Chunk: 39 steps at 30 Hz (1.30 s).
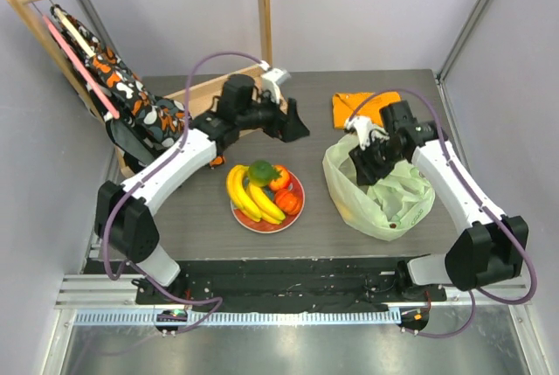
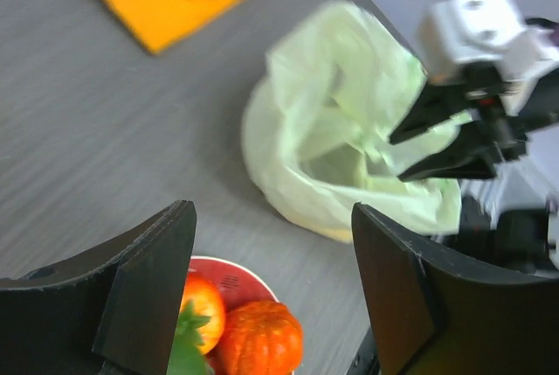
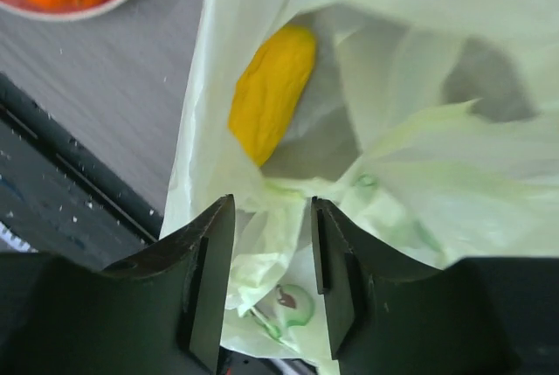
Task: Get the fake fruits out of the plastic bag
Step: Adjust the plastic bag at the center of the board.
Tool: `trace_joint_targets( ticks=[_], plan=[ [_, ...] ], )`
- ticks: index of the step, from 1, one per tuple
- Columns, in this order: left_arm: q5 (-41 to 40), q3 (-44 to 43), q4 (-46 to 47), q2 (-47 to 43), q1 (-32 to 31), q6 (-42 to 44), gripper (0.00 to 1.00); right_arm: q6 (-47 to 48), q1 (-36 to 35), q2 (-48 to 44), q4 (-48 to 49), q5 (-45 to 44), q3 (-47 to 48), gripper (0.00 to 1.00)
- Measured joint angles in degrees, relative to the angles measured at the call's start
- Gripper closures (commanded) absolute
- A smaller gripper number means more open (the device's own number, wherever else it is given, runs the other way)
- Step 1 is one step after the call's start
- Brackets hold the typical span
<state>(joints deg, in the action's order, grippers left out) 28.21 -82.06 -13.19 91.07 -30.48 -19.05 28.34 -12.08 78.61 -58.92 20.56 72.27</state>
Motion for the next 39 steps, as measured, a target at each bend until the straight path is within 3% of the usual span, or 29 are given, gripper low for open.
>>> trace_joint_targets(
  ticks=[5, 11, 21, 22, 25, 26, 28, 39],
  plan=[
    [3.91, -0.07, -1.20, 2.64, -8.76, 8.61, 0.23, -0.17, 0.02, -1.75, 0.59, -0.42, -8.35, 0.57],
    [9.60, -4.04, -5.25, 6.75, -17.40, 25.97, 0.19, 0.50, 7.76, -0.66, 0.09, 4.74, -9.29, 0.59],
    [9.97, -15.85, -10.56, 20.06, -26.23, 51.91, 0.18, 4.81, 16.61, 14.47, -6.34, 15.58, -6.01, 0.62],
    [9.27, -16.55, -11.54, 21.59, -27.34, 54.23, 0.21, 4.85, 16.98, 15.32, -6.67, 16.15, -5.81, 0.62],
    [6.34, -16.96, -15.32, 24.92, -30.49, 60.06, 0.55, 5.01, 17.59, 16.44, -7.08, 17.31, -5.05, 0.62],
    [5.46, -16.96, -16.72, 25.83, -31.23, 61.31, 0.79, 5.03, 17.75, 16.41, -7.13, 17.55, -4.76, 0.63],
    [4.22, -16.72, -19.34, 26.75, -32.76, 62.93, 1.00, 5.03, 17.81, 16.41, -7.15, 17.70, -4.02, 0.66],
    [2.80, -1.64, -24.46, 15.74, -32.22, 63.23, 1.00, -0.04, 17.79, 11.19, 2.16, 7.85, -8.26, 0.68]
  ],
)
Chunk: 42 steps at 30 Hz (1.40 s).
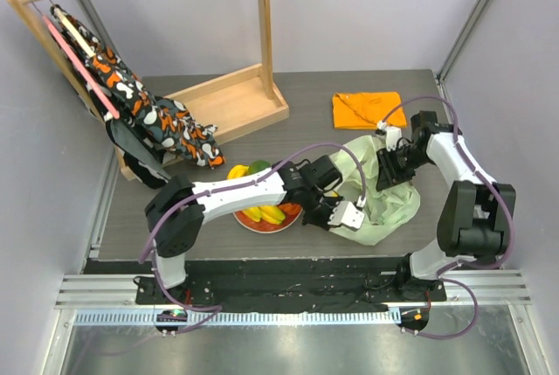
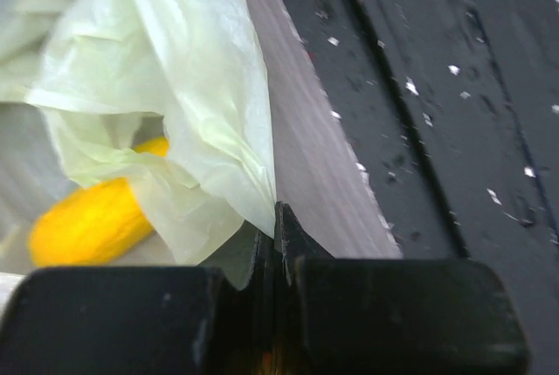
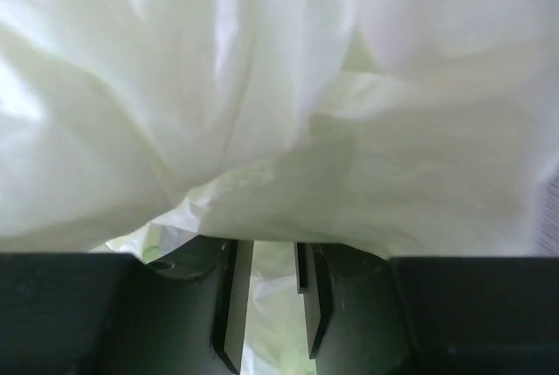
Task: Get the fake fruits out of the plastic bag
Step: Adjust the plastic bag at the center of the board, then take out the fake fruit from the plastic bag.
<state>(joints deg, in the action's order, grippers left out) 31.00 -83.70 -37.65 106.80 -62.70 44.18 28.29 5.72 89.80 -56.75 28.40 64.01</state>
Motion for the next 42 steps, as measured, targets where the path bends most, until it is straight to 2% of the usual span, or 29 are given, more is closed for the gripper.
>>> trace_joint_targets(
  ticks=[6, 7, 8, 9, 10, 12, 13, 19, 24, 30, 32, 33, 36, 42],
  plan=[
    [0.39, 8.92, 2.49, -2.03, -1.27, -3.98, 0.98, 0.59, 0.00, -8.15, 0.02, 0.76, -1.46, 0.66],
    [0.00, 10.49, 3.50, -2.27, -1.81, -4.81, 0.90, 0.96, -0.02, -9.20, -0.37, 1.81, -1.42, 0.64],
    [-0.46, 11.69, 4.22, -2.40, -2.29, -5.40, 0.77, 1.31, -0.02, -10.12, -0.94, 3.06, -1.25, 0.62],
    [-1.07, 12.48, 4.90, -2.45, -2.69, -6.25, 0.63, 1.57, -0.13, -10.93, -1.42, 4.52, -1.03, 0.61],
    [-1.62, 12.90, 5.62, -2.51, -2.95, -6.84, 0.46, 1.68, -0.31, -11.41, -1.88, 5.64, -0.74, 0.60],
    [-2.80, 13.00, 6.95, -2.99, -3.39, -8.09, 0.30, 1.99, -1.20, -11.82, -2.95, 8.04, 0.37, 0.58],
    [-3.30, 12.90, 7.30, -3.41, -3.50, -8.87, 0.27, 2.12, -2.08, -11.72, -3.45, 8.83, 1.03, 0.57],
    [-5.70, 11.04, 9.55, -12.24, -2.62, -11.45, 0.20, 3.28, -5.29, -7.26, -8.11, 12.44, 6.71, 0.56],
    [-5.31, 7.87, 10.23, -20.35, 1.25, -15.52, 0.20, 2.99, -7.06, -5.86, -9.11, 12.72, 11.39, 0.58],
    [-6.56, 5.86, 12.09, -28.22, 7.93, -22.82, 0.19, -0.35, -16.68, -5.60, -6.95, 8.68, 11.04, 0.59],
    [-7.04, 5.86, 12.31, -29.29, 10.21, -24.22, 0.19, -2.08, -19.65, -4.61, -5.40, 6.25, 10.64, 0.55],
    [-7.23, 5.86, 12.41, -29.66, 11.61, -24.81, 0.19, -2.95, -20.65, -3.82, -4.68, 5.29, 10.47, 0.49],
    [-7.61, 5.86, 12.81, -30.36, 15.76, -26.69, 0.18, -6.12, -22.38, 0.17, -2.21, 2.60, 10.43, 0.41],
    [-7.96, 6.84, 13.73, -32.96, 22.73, -28.92, 0.18, -10.88, -24.30, 7.69, 1.62, -1.77, 10.45, 0.41]
  ],
)
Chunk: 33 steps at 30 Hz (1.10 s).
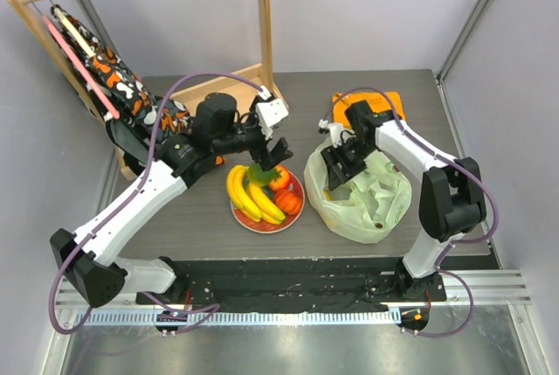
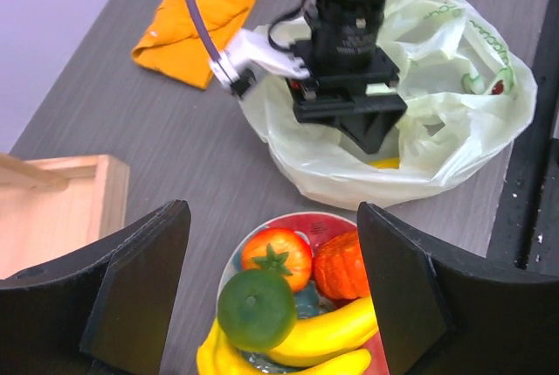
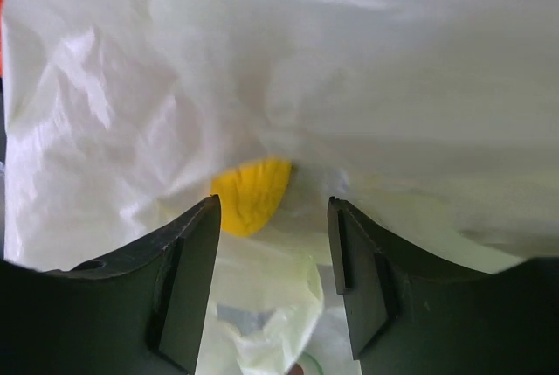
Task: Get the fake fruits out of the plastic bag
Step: Take out the fake fruit from the plastic bag.
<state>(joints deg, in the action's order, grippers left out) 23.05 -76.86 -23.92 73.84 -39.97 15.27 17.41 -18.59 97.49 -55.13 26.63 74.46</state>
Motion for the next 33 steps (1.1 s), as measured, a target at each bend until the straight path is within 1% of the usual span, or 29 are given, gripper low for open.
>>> trace_joint_targets(
  ticks=[6, 9, 12, 16, 18, 19, 21, 22, 24, 28, 33],
  plan=[
    [0.11, 2.86, 0.90, -3.32, 4.74, -1.42, 0.18, -3.08, -6.99, 3.50, 2.71, -3.04, -0.07, 0.40],
    [0.13, 3.56, 1.09, -3.61, 6.97, -1.92, 0.18, -4.17, -9.55, 4.72, 3.37, -4.44, -0.42, 0.37],
    [0.11, 4.02, 1.14, -3.63, 8.35, -2.49, 0.17, -4.87, -10.62, 5.07, 3.93, -6.40, -1.42, 0.35],
    [0.13, 4.72, 1.46, -3.82, 9.42, -2.86, 0.17, -5.46, -10.91, 5.38, 4.46, -9.07, -3.65, 0.35],
    [0.20, 5.25, 1.49, -4.04, 9.55, -2.91, 0.17, -5.38, -10.99, 5.40, 4.44, -10.49, -5.09, 0.40],
    [0.31, 5.46, 1.55, -4.09, 9.62, -2.91, 0.17, -5.27, -11.06, 5.42, 4.33, -11.13, -5.73, 0.49],
    [0.50, 5.86, 1.81, -4.13, 9.64, -2.93, 0.17, -4.44, -11.19, 5.42, 3.78, -12.57, -6.32, 0.58],
    [0.52, 6.03, 1.90, -4.15, 9.64, -2.93, 0.17, -3.96, -11.19, 5.42, 3.61, -12.98, -6.32, 0.66],
    [0.55, 6.21, 2.01, -4.15, 9.66, -2.95, 0.17, -2.58, -11.15, 5.38, 3.08, -13.92, -6.16, 0.71],
    [0.76, 6.27, 2.64, -4.15, 9.73, -2.89, 0.17, 0.83, -10.14, 4.96, -0.87, -15.56, -4.09, 0.73],
    [1.92, 5.97, 3.78, -3.72, 9.73, -2.95, 0.16, 6.40, -6.43, 0.90, -8.22, -16.41, 3.80, 0.73]
  ],
)
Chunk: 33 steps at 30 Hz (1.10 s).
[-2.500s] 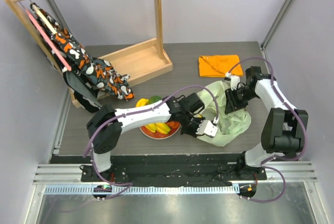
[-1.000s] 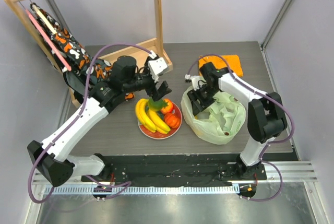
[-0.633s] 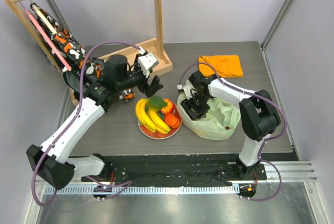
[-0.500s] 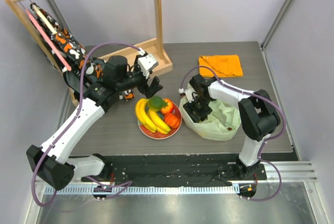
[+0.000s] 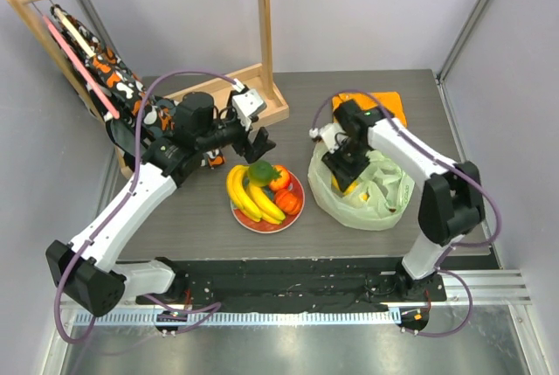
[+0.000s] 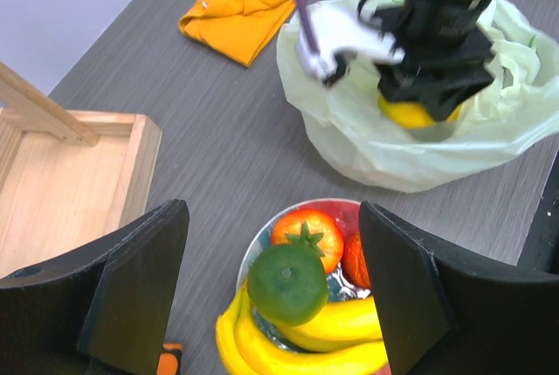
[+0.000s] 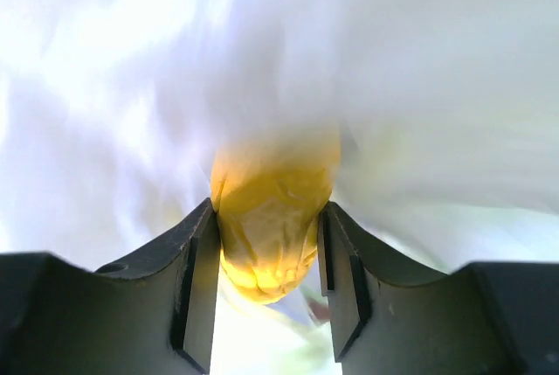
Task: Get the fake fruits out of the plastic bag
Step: Take out the fake fruit from the plastic bag, then place the fake fruit on the plate.
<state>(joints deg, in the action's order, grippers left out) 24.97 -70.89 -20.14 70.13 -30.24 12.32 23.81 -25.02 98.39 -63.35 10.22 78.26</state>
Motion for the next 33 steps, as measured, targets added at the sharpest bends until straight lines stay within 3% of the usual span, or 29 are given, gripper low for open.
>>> trace_joint_targets(
  ticks=[8, 14, 18, 24, 28, 33],
  plan=[
    [1.09, -1.86, 1.95, 2.99, 0.00, -1.22, 0.16, 4.81, 12.52, -8.00, -5.11, -2.47, 3.93, 0.73],
    [0.96, -2.27, 2.89, 3.32, 0.00, -1.60, 0.16, 6.54, 16.22, -6.54, -9.22, 6.73, 19.37, 0.71],
    [0.17, -2.29, 3.15, 3.21, 0.22, -1.68, 0.13, 7.96, 10.16, -7.98, -9.14, 13.66, 28.68, 0.71],
    [-5.18, -1.11, 3.21, -0.31, 2.84, -4.46, 0.09, 7.52, -5.29, -9.79, -9.62, 21.05, 26.64, 0.70],
    [-10.12, 1.62, 4.02, -5.53, 7.82, -7.39, 0.09, 7.63, -12.20, -6.82, -9.60, 20.00, 24.26, 0.71],
    [-12.13, 4.68, 4.52, -12.31, 14.78, -9.46, 0.09, 9.38, -21.31, 3.19, -7.23, 14.43, 27.02, 0.71]
  ],
)
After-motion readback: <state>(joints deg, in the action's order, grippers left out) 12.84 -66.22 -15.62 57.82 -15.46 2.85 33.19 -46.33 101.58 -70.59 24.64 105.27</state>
